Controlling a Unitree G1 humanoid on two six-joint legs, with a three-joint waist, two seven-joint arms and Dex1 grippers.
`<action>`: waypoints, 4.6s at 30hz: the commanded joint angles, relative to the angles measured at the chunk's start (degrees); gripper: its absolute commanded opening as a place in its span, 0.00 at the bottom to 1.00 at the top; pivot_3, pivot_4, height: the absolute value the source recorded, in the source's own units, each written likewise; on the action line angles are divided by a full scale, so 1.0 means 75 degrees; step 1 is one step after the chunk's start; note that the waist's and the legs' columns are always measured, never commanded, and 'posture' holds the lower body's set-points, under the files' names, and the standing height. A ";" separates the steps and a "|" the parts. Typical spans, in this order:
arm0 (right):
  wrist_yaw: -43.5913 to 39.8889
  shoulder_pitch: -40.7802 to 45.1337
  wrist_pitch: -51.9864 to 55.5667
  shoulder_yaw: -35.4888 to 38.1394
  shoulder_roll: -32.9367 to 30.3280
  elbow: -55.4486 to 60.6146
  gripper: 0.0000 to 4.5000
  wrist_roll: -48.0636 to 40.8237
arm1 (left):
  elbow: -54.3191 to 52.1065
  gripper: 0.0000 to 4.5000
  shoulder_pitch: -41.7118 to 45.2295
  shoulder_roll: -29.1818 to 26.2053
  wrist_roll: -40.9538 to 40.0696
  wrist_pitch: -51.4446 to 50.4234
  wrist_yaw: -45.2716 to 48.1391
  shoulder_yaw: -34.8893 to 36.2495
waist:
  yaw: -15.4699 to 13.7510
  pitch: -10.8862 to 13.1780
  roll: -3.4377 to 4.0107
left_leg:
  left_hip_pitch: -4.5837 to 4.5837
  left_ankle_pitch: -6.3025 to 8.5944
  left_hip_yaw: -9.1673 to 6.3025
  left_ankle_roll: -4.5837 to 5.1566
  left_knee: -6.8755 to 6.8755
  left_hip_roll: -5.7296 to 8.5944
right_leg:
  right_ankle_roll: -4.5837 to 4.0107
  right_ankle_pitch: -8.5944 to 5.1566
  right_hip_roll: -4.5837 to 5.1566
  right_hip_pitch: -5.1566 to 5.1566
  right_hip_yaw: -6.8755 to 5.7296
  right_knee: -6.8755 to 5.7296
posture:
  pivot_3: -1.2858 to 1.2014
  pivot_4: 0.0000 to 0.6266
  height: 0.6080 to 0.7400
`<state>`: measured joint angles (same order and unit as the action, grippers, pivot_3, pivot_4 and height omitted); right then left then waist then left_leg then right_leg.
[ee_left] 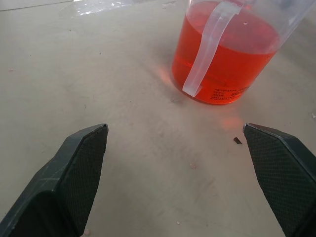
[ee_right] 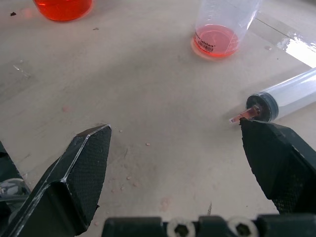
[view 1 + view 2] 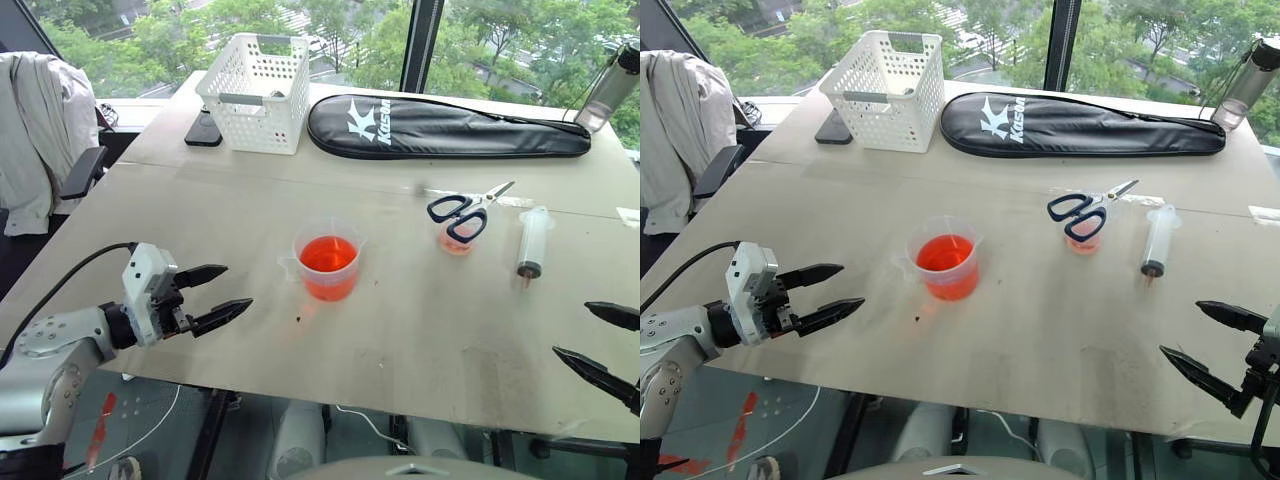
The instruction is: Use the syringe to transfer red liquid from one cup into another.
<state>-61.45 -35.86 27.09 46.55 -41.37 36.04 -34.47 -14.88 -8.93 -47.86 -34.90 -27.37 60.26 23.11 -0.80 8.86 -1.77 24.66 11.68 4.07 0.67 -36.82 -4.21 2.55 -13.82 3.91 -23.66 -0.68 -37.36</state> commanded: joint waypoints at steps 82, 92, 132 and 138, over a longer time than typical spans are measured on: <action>0.7373 1.1042 0.6162 0.0466 0.2863 -0.7361 0.01 -0.2747 | -0.2477 1.00 0.3689 0.0156 -0.3365 -0.1544 -0.1999 -0.0562 | 0.0185 0.0034 -0.0010 | 0.0012 -0.0005 0.0005 0.0007 -0.0021 0.0001 | 0.0025 0.0031 -0.0057 0.0015 0.0024 -0.0022 | 0.52 0.24 0.88; 0.8839 1.1240 0.6211 0.1049 0.2896 -0.7077 0.01 -0.4121 | -0.2351 1.00 0.3754 0.0325 -0.3282 -0.1416 -0.1909 -0.0808 | 0.0196 0.0036 -0.0007 | 0.0016 -0.0005 0.0004 0.0007 -0.0006 0.0000 | 0.0025 0.0031 -0.0061 0.0012 0.0023 -0.0009 | 0.52 0.24 0.88; 0.7325 0.3537 0.6278 0.1574 -0.2581 -0.5902 0.01 -0.7642 | -0.1742 1.00 0.4472 0.1073 -0.2821 -0.1138 -0.1042 -0.1975 | 0.0132 0.0044 0.0026 | 0.0005 -0.0005 0.0007 0.0009 0.0029 -0.0001 | 0.0060 0.0016 -0.0125 0.0020 0.0116 0.0076 | 0.52 0.24 0.88; 0.6066 0.4337 0.5684 -0.0401 -0.2471 -0.5946 0.01 -0.5721 | -0.1679 1.00 0.4660 0.1178 -0.2757 -0.1194 -0.0863 -0.2142 | 0.0255 0.0042 0.0021 | 0.0000 -0.0005 0.0004 0.0011 -0.0012 0.0001 | 0.0062 0.0045 -0.0170 0.0017 0.0203 0.0076 | 0.52 0.24 0.88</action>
<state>-13.70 -4.54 71.42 43.54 -59.17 -9.19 -79.27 -26.99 25.07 -38.90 -55.48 -37.04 53.35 6.28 1.11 9.17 -1.62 24.69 11.64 4.09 0.75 -36.90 -4.20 3.01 -13.48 2.62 -23.57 0.83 -36.79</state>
